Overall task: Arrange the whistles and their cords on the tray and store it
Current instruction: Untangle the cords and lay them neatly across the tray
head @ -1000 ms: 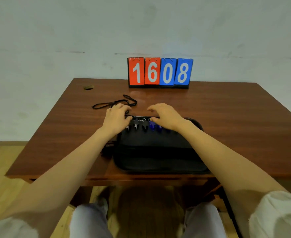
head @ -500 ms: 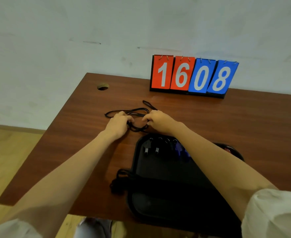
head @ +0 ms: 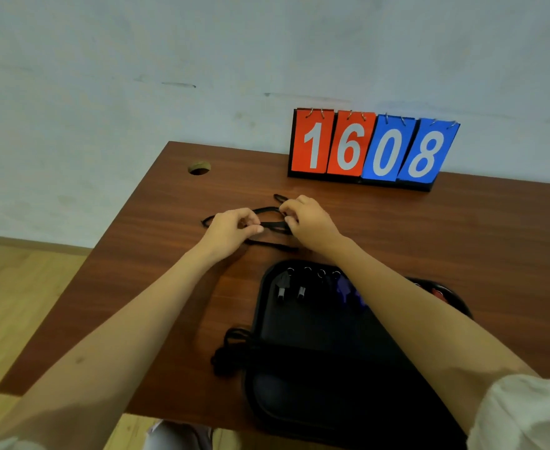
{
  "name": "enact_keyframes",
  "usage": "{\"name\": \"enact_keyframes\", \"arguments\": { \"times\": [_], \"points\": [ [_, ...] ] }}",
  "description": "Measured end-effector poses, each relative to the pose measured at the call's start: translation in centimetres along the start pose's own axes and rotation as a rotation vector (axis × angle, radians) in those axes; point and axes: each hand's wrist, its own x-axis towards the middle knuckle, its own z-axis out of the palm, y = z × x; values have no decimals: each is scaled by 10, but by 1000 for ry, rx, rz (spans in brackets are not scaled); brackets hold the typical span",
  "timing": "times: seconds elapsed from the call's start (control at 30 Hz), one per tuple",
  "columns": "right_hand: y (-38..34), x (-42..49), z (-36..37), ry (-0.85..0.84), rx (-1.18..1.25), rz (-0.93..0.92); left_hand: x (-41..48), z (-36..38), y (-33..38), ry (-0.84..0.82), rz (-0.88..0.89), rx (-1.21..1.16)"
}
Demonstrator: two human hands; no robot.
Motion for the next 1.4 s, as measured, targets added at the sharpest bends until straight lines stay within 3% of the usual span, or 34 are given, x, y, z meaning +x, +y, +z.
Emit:
{"name": "enact_keyframes", "arguments": {
  "times": [0.07, 0.23, 0.43, 0.57, 0.73, 0.87, 1.03, 1.27, 1.4],
  "points": [
    [-12, -5, -15, 75, 121, -23, -2, -6, 12, 36, 15, 10],
    [-41, -22, -56, -76, 124, -124, -11, -22, 54, 193, 112, -53],
    [-63, -38, -101, 168, 286, -30, -27, -36, 106, 332, 155, -247],
    [-79, -53, -139, 268, 442, -30, -33, -42, 141, 219, 161, -321],
    [-96, -78, -191, 467, 542, -47, -42, -58, 185, 245, 277, -174],
    [-99, -99, -235, 648, 715, -40, -51, -71, 209, 332, 315, -123],
    [-87, -132, -277, 803, 757, -27, -65, -90, 218, 444, 359, -58],
    [-62, -174, -296, 806, 646, 53, -83, -105, 215, 583, 375, 30],
    [-49, -196, -283, 728, 568, 90, -99, -94, 208, 575, 367, 86]
  ]
}}
